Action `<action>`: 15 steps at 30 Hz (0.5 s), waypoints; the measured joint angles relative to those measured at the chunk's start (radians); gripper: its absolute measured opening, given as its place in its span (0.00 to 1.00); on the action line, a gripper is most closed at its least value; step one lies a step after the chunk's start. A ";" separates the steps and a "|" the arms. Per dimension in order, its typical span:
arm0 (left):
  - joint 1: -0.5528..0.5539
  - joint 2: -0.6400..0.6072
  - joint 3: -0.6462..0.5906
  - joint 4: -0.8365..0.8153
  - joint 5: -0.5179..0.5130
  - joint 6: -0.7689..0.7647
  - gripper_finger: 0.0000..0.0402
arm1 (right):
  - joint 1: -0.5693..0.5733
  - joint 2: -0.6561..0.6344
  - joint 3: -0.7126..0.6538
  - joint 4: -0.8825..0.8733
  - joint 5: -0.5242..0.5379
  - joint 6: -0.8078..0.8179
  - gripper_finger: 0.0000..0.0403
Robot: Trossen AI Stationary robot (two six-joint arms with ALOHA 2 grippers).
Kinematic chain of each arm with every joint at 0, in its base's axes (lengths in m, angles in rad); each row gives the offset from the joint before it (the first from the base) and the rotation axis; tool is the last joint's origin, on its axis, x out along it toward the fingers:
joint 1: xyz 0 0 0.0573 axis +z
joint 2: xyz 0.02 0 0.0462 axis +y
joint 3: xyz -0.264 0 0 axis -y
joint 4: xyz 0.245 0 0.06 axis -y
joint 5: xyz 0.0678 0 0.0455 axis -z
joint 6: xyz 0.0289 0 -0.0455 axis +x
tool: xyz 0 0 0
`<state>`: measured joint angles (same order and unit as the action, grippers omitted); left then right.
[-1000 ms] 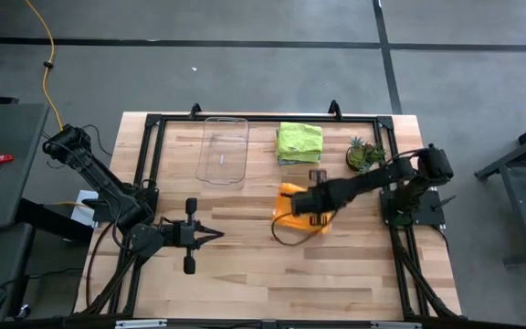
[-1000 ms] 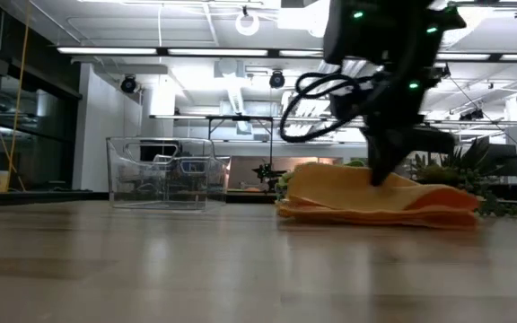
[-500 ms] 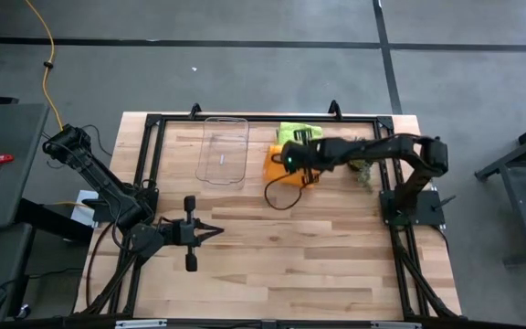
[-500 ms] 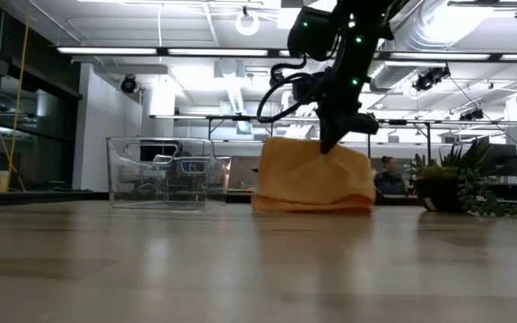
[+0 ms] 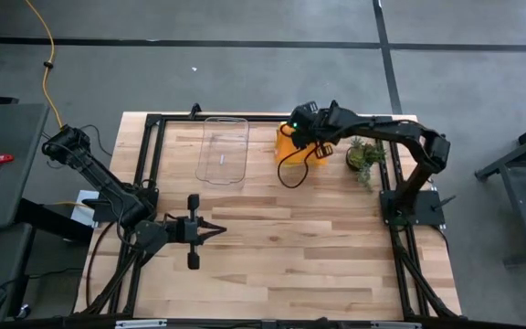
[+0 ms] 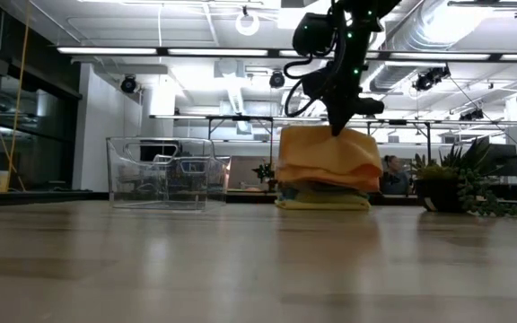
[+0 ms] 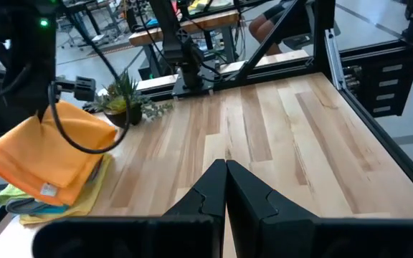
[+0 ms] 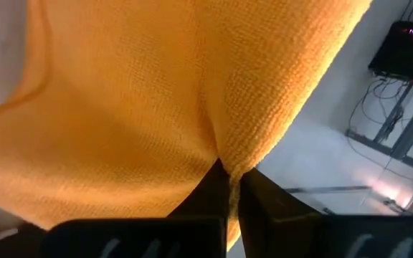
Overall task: Fold microfiber towels
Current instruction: Stack the orange microfiber cloth on the green microfiber cloth
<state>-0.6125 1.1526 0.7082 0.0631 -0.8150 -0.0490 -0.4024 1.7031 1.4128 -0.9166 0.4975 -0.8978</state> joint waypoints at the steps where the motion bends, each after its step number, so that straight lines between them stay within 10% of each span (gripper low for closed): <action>1: 0.000 0.000 0.000 0.000 0.000 0.000 0.00 | -0.011 0.000 0.000 0.011 -0.008 -0.014 0.00; 15: 0.000 0.000 0.000 0.000 -0.001 -0.001 0.00 | -0.125 0.099 0.000 0.136 -0.106 -0.111 0.00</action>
<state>-0.6128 1.1523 0.7078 0.0635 -0.8159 -0.0502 -0.5276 1.8019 1.4128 -0.7803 0.3917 -1.0087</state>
